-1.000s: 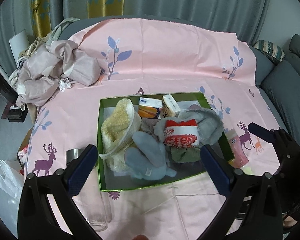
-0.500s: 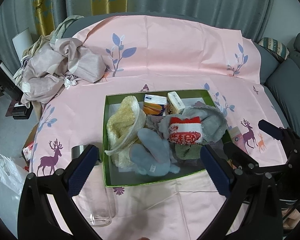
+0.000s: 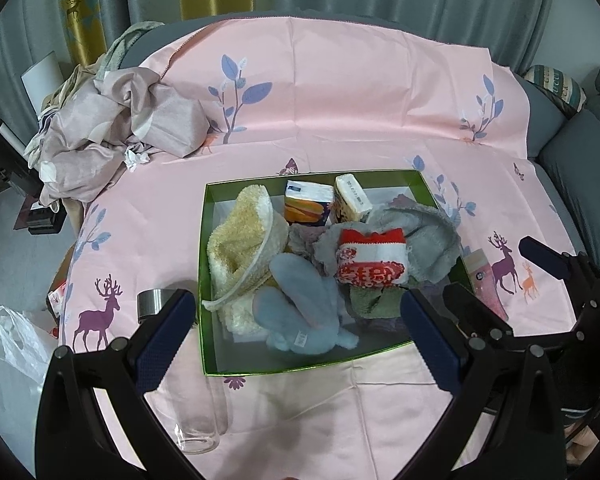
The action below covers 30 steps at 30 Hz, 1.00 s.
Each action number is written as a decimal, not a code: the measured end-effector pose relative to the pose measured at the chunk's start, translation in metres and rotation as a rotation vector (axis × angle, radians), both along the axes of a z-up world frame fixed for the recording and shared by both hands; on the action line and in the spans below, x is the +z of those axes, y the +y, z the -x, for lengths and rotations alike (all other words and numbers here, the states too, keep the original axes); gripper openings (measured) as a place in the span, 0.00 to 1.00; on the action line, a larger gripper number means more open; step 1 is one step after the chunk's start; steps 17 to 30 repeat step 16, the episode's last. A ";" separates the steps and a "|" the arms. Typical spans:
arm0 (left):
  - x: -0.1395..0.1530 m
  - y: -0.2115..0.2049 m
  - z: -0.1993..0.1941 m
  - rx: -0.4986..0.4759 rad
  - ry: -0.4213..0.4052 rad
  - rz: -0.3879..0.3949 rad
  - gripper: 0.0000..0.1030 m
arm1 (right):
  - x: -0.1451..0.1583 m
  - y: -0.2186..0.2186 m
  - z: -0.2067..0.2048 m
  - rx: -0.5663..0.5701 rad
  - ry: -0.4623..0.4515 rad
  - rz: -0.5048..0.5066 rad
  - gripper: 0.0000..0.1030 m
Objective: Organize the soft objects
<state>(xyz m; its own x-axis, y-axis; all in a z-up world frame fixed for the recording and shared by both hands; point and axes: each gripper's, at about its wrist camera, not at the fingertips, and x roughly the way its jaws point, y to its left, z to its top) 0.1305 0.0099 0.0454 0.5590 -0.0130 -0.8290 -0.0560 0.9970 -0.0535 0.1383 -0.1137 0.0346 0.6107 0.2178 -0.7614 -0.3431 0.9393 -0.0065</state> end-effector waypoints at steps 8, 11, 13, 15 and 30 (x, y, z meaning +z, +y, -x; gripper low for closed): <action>0.000 0.003 -0.002 0.003 -0.005 0.009 0.99 | -0.004 -0.003 -0.004 -0.007 0.011 -0.005 0.99; 0.000 0.003 -0.003 0.006 -0.014 0.013 0.99 | -0.005 -0.004 -0.004 -0.011 0.016 -0.012 1.00; -0.001 0.003 -0.005 0.004 -0.011 0.013 0.99 | -0.005 -0.004 -0.004 -0.015 0.017 -0.014 0.99; -0.001 0.002 -0.006 0.006 -0.012 0.007 0.99 | -0.005 -0.005 -0.005 -0.017 0.020 -0.016 0.99; -0.001 0.002 -0.006 0.009 -0.012 0.004 0.99 | -0.006 -0.005 -0.005 -0.018 0.021 -0.016 0.99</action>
